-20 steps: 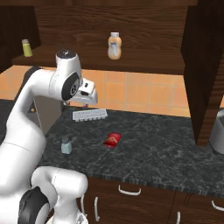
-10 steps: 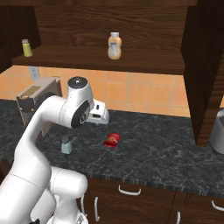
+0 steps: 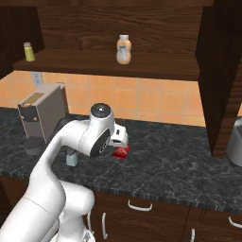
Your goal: Put the shaker and condiment bottle from the counter next to their counterparts in the cabinet.
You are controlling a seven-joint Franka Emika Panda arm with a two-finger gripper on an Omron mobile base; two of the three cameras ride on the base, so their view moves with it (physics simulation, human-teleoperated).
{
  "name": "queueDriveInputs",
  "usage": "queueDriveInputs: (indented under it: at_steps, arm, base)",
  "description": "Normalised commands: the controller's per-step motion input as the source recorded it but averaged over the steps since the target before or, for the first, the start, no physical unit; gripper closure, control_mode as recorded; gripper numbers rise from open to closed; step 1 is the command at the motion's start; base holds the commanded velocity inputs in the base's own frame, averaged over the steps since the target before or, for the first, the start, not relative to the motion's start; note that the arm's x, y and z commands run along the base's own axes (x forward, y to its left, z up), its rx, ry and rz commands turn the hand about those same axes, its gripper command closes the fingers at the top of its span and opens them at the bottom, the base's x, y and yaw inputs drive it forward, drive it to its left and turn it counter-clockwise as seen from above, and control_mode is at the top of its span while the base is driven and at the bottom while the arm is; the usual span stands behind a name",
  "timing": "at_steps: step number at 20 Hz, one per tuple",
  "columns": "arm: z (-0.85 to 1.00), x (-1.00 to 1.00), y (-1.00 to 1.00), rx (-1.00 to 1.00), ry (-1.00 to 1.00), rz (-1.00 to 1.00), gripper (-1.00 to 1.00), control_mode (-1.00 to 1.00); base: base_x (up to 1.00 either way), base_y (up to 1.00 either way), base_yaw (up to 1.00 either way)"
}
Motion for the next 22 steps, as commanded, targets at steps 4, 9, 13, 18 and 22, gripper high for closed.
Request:
queueDriveInputs:
  at_steps: [4,9,13,18,22]
  arm:
    - [-0.49,0.67,0.16,0.01,-0.01,0.00,-1.00,-1.00]
    - [-0.30,0.43,-0.06,-0.03,0.00,0.00,-1.00,-1.00]
    - [-0.11,0.25,-0.15,-0.05,0.01,0.00,-1.00,-1.00]
    - [-0.03,0.28,0.00,0.00,0.04,0.00,-1.00,-1.00]
    - [-0.20,0.46,0.00,0.00,0.02,0.00,-1.00,-1.00]
  base:
    - [0.00,0.00,0.00]
    - [0.00,0.00,0.00]
    - [0.00,0.00,0.00]
    - [0.00,0.00,0.00]
    - [0.00,0.00,0.00]
